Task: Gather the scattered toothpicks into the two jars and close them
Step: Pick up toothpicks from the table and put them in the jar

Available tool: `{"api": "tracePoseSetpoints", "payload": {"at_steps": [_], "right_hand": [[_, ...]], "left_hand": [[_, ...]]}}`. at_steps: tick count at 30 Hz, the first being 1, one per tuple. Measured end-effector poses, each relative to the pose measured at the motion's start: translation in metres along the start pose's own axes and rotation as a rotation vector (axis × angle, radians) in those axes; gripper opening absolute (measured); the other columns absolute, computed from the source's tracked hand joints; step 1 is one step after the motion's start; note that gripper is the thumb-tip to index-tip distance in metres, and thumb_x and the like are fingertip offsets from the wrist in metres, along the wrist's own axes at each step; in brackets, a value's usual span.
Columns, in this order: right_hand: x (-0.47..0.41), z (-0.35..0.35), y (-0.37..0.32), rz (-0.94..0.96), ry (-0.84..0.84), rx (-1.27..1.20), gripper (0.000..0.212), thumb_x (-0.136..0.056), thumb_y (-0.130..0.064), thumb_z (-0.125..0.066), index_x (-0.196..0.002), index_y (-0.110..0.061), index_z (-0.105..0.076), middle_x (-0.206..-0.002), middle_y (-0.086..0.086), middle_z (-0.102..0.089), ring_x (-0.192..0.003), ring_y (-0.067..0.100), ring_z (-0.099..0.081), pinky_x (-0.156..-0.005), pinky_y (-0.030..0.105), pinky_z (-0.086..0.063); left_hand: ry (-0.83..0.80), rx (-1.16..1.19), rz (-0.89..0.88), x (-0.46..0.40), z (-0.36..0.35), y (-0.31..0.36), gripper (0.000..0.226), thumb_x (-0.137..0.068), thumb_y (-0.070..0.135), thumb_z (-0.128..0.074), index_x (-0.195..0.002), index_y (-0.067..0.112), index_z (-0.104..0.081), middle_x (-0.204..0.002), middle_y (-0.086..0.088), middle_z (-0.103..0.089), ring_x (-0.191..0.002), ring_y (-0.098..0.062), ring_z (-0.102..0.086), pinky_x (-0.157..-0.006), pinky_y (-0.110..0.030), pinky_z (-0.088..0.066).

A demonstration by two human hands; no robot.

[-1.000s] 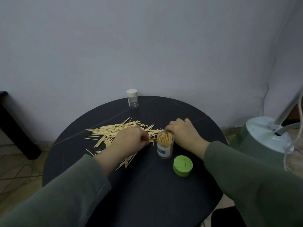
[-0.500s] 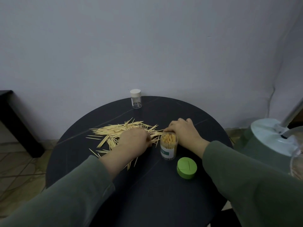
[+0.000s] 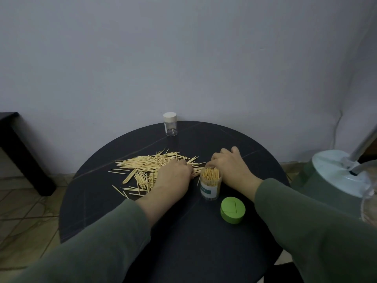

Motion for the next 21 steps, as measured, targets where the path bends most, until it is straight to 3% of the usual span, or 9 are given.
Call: {"api": "tracePoseSetpoints", "payload": {"at_steps": [11,21], "right_hand": [[0.006,0.005,0.014,-0.125,0.052,-0.133,0.03,-0.099,-0.044,-0.045,-0.12,-0.035,-0.064,-0.111,-0.01,-0.058,-0.102,0.013,-0.048,-0.091,0.037,-0.027],[0.015,0.013,0.029,-0.223,0.071,-0.331,0.025,-0.097,-0.036,-0.052,-0.117,-0.032,-0.065,-0.107,-0.012,-0.06,-0.108,0.011,-0.052,-0.103,0.04,-0.027]], "left_hand": [[0.108,0.119,0.035,0.004,0.005,-0.001,0.026,-0.097,0.037,-0.048,-0.111,0.024,-0.066,-0.111,0.006,-0.06,-0.105,-0.015,-0.053,-0.078,-0.03,-0.047],[0.122,0.275,0.152,0.003,0.003,-0.008,0.02,-0.094,0.04,-0.055,-0.103,0.029,-0.068,-0.104,0.01,-0.056,-0.095,-0.011,-0.054,-0.077,-0.031,-0.052]]}}
Point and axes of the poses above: each hand's wrist, its own x-axis away from the middle knuckle, its own z-axis out of the back of the hand, y = z × x, the point moved 5 cm from there along -x, towards the middle knuckle
